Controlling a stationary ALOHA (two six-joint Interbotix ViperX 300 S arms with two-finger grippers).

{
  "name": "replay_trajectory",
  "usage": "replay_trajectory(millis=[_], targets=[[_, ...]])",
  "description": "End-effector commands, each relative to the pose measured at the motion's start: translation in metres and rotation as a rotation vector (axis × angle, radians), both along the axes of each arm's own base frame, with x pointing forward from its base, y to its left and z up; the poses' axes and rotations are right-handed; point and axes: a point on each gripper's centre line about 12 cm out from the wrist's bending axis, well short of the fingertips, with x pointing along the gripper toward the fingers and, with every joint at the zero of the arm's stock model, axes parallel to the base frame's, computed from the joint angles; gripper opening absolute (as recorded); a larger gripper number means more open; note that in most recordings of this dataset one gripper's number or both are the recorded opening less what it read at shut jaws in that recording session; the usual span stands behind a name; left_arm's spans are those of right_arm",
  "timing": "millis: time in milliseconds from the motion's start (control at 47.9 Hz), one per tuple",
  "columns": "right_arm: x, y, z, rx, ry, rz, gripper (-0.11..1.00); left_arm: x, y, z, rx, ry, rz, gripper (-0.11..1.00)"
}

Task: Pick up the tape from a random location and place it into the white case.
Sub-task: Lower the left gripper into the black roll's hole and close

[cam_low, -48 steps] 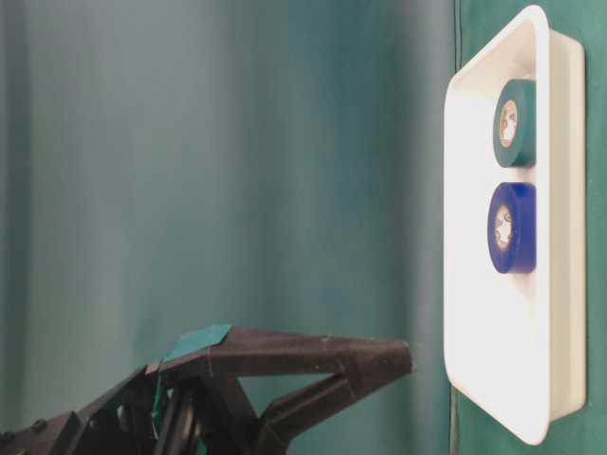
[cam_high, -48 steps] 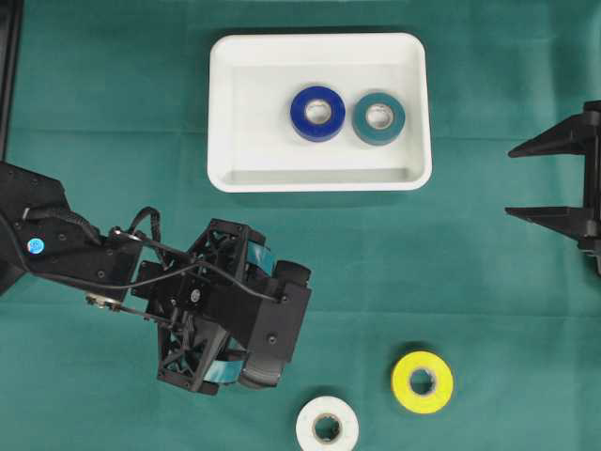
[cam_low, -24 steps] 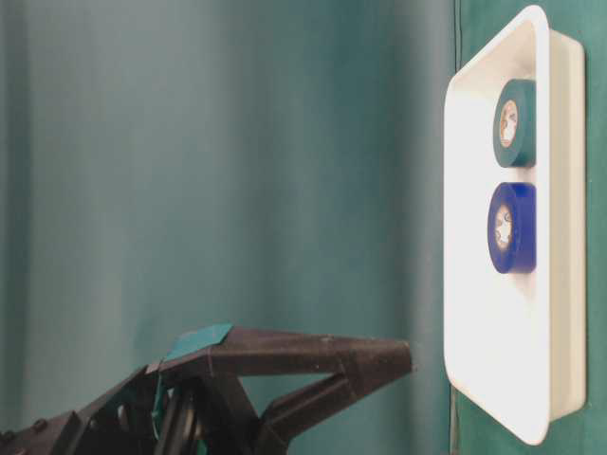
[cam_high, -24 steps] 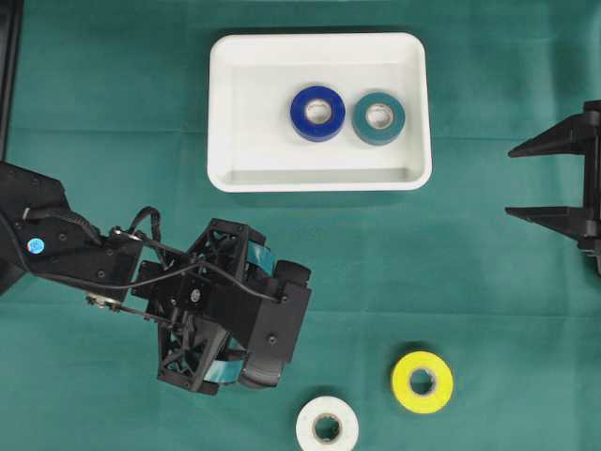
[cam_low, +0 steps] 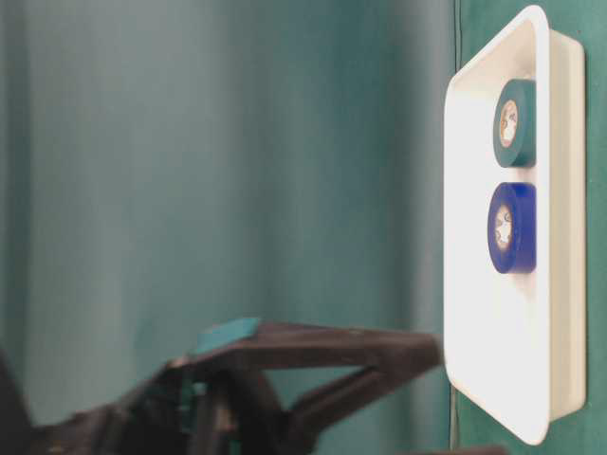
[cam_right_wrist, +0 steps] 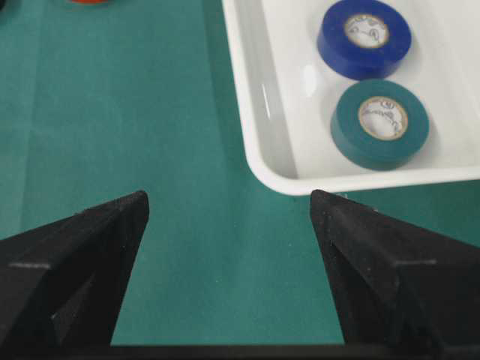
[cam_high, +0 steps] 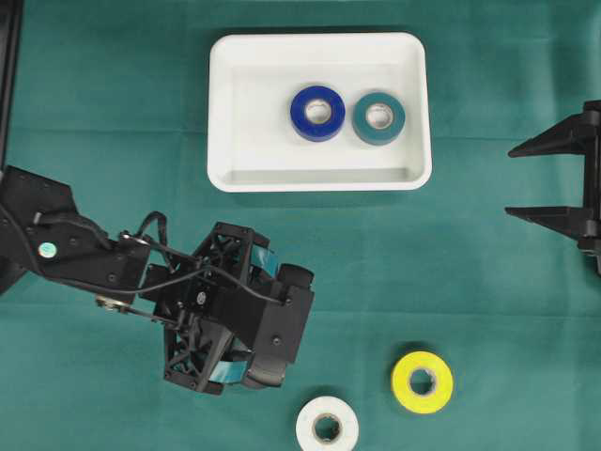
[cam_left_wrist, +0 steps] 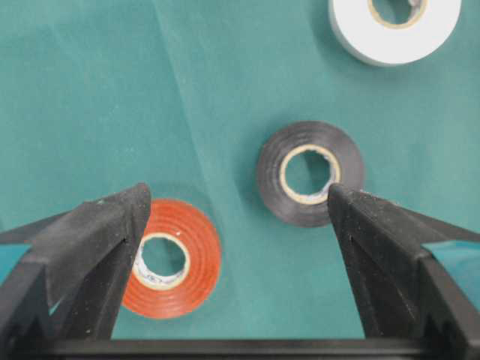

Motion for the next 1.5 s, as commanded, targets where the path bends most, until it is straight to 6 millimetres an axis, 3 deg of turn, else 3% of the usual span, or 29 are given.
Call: replay_trajectory(millis=[0,355,918,1273,1356,1482], targets=[[0.004,-0.001,0.008,0.0,-0.018,-0.001,0.84,0.002,0.0,0.001,-0.002,-0.023,-0.002,0.95],[0.004,-0.001,0.006,0.001,-0.009,-0.001,0.84,0.007,-0.004,-0.055,0.012,0.021,-0.015,0.95],[0.005,-0.001,0.005,0.001,-0.003,-0.001,0.84,0.019,-0.015,-0.117,0.034,0.078,-0.046,0.95],[0.005,-0.001,0.004,0.001,-0.002,-0.001,0.84,0.02,-0.015,-0.127,0.056,0.088,-0.081,0.94],[0.005,0.0,0.003,0.002,0.001,0.0,0.84,0.021,-0.016,-0.125,0.058,0.086,-0.087,0.84],[0.005,-0.001,0.004,0.002,0.001,-0.001,0.84,0.021,-0.016,-0.123,0.059,0.089,-0.086,0.49]])
